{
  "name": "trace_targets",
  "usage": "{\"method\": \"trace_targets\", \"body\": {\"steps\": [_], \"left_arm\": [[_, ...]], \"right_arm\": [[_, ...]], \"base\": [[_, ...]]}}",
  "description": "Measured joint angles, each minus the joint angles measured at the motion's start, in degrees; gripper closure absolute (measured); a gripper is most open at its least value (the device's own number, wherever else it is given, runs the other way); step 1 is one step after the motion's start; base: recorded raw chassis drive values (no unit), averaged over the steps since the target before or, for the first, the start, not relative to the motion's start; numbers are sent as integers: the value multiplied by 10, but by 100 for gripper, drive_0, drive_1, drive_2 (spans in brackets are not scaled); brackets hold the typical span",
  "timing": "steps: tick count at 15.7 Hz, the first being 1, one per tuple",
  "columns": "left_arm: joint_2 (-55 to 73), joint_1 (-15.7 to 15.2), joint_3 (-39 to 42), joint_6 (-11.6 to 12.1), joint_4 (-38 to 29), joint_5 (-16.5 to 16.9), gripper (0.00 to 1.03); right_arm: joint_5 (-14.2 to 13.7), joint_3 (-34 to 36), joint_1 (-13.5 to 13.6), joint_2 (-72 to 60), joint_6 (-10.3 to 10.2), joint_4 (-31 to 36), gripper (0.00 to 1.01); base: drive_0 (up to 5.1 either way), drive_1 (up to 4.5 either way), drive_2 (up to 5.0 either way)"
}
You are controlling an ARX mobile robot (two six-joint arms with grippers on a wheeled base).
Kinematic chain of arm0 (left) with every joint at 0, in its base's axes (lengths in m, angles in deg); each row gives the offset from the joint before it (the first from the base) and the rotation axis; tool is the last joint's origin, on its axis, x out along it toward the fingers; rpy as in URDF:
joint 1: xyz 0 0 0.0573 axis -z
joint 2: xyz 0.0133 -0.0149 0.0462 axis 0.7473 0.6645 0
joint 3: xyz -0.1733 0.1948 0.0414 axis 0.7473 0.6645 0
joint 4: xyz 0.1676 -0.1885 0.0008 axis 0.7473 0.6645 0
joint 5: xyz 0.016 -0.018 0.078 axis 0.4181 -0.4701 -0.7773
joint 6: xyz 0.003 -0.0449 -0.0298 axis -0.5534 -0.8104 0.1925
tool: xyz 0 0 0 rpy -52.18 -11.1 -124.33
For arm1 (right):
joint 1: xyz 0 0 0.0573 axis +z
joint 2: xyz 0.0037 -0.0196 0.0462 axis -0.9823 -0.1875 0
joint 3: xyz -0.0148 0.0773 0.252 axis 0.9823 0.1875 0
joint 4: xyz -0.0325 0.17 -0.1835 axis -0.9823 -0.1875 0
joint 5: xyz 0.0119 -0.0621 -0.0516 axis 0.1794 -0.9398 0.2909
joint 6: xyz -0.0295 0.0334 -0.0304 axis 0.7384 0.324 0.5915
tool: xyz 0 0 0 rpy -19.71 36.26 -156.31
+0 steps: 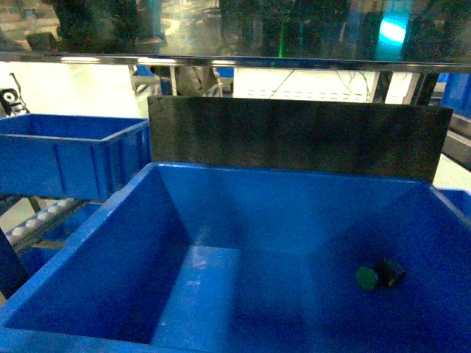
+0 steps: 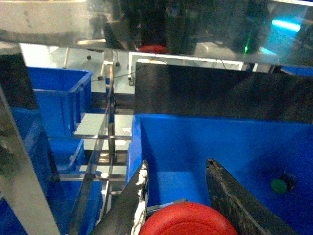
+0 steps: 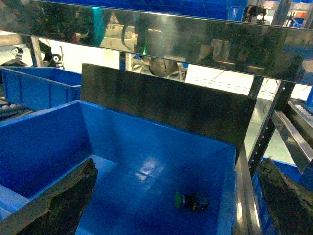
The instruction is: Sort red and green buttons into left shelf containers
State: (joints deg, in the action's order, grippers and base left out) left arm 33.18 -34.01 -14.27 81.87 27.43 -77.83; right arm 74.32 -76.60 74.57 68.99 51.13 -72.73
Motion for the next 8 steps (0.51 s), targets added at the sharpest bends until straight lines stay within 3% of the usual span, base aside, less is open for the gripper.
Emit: {"method": "trace_targets", "body": {"steps": [3,8], "left_arm": [[113,63,-1,9,-89,-5,73],[190,90,-20,17,-139,-10,73]], "right_arm": [[0,0,0,0,0,0,3],[0,0,0,0,0,0,3]], "base": [[0,0,0],[0,0,0]]}}
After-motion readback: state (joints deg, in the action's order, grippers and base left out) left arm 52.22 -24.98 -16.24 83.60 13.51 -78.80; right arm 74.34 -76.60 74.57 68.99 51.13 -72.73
